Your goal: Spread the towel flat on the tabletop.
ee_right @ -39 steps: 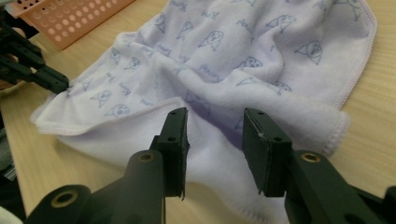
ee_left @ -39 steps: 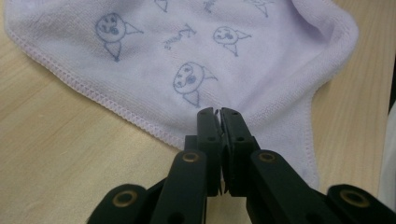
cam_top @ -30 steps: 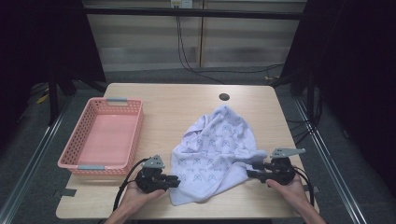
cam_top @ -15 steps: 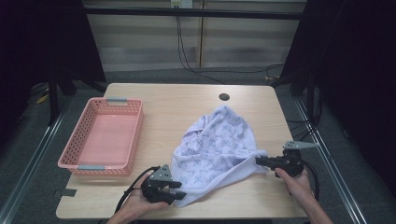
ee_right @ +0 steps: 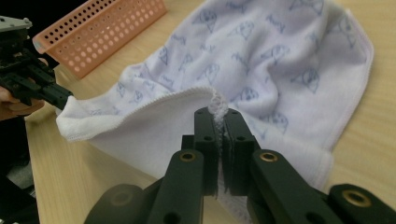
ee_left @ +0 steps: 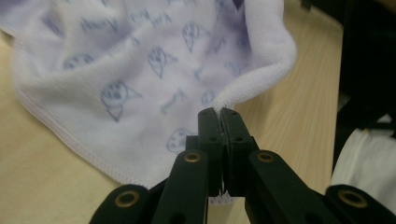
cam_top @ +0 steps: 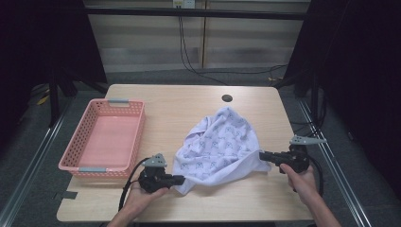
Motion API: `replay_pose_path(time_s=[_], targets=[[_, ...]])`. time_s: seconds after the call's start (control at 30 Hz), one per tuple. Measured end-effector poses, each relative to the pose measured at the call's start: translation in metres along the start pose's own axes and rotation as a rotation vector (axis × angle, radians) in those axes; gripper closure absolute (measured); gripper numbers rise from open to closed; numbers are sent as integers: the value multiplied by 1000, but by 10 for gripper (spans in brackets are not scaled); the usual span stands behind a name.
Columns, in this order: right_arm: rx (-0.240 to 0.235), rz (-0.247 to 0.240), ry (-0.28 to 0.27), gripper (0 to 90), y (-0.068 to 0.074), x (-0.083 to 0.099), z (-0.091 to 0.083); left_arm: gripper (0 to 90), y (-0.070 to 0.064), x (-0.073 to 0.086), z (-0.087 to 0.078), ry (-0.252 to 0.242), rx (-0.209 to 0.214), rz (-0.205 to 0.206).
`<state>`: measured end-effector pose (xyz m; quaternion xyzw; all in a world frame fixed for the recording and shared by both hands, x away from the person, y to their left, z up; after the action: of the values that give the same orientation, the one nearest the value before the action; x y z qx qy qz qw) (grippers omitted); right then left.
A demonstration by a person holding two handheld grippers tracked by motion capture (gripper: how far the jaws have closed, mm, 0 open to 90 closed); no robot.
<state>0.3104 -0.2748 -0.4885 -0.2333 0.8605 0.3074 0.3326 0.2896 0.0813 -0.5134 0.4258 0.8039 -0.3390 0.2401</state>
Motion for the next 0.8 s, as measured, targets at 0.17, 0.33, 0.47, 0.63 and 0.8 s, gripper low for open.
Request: replay_pose_path(time_s=[0.17,0.33,0.47,0.63,0.8], targets=[[-16,-39,-72,863,10,-41,-11,884,9,-32,-36,-139,-7,-30],[-24,-82,-155,865,22,-83,-33,884,17,-71,-75,-231,-39,-23],[-11,-103,-199,866,23,-117,-51,884,20,-103,-98,-259,-74,3],[2,-161,-264,867,37,-164,-81,884,13,-145,-137,-356,-107,40],[-16,-243,-352,869,67,-189,-120,884,-22,-168,-179,-431,-128,129]])
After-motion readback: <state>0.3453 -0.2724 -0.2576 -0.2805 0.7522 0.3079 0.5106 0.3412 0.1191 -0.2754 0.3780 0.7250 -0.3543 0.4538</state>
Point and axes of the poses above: each handheld gripper's, and its own axes: z roughly forward along the jaws, x roughly out of its underside, y roughly to its left, the point moved 7 cm from there along z, roughly forward along the jaws, and after that the axes turned 9 degrees about y, right-handed, at the moved point
